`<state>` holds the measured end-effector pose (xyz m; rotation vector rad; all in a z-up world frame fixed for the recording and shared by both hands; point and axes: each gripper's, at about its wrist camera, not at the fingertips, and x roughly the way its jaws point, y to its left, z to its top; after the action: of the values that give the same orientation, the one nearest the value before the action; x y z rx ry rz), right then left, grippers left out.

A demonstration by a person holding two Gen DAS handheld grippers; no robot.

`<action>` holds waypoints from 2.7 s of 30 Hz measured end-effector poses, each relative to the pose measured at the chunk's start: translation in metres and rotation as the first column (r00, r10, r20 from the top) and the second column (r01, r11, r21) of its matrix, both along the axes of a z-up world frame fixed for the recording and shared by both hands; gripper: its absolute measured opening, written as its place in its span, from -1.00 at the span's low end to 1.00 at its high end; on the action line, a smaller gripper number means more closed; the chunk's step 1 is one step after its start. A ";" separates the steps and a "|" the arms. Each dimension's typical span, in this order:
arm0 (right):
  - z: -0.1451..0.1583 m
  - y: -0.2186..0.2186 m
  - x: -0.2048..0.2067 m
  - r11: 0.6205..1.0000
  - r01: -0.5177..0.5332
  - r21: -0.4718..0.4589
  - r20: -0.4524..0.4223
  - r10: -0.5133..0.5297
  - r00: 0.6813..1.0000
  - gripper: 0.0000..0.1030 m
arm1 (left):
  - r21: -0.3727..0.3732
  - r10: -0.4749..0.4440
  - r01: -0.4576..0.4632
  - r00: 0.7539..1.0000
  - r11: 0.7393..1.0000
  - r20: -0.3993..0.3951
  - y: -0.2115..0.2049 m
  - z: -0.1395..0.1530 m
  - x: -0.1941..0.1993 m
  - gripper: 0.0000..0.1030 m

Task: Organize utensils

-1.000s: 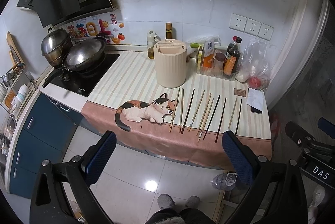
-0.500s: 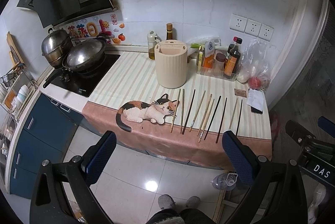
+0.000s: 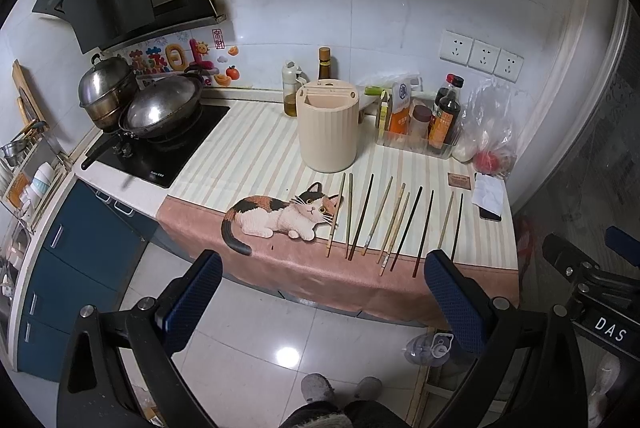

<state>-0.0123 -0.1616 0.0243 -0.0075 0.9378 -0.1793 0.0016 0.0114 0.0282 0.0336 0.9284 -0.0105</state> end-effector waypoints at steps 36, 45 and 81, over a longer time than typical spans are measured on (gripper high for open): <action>-0.286 -0.161 0.196 0.895 0.364 0.256 -0.428 -0.233 0.873 -0.08 | 0.081 -0.049 0.090 0.912 0.993 -0.406 -0.035 -0.292 0.262 0.37; -0.367 -0.190 0.254 0.903 0.400 0.159 -0.559 -0.251 0.790 -0.08 | 0.097 -0.027 0.085 0.870 0.992 -0.492 -0.041 -0.346 0.295 -0.06; -0.402 -0.150 0.269 0.964 0.240 0.117 -0.679 -0.099 0.727 -0.85 | -0.004 -0.024 0.026 0.829 1.000 -0.559 0.027 -0.369 0.237 -0.89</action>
<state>0.2563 -0.3119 -0.3781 0.2159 1.6884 -0.2615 0.2385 0.0386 -0.3410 0.0477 1.5209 -0.0446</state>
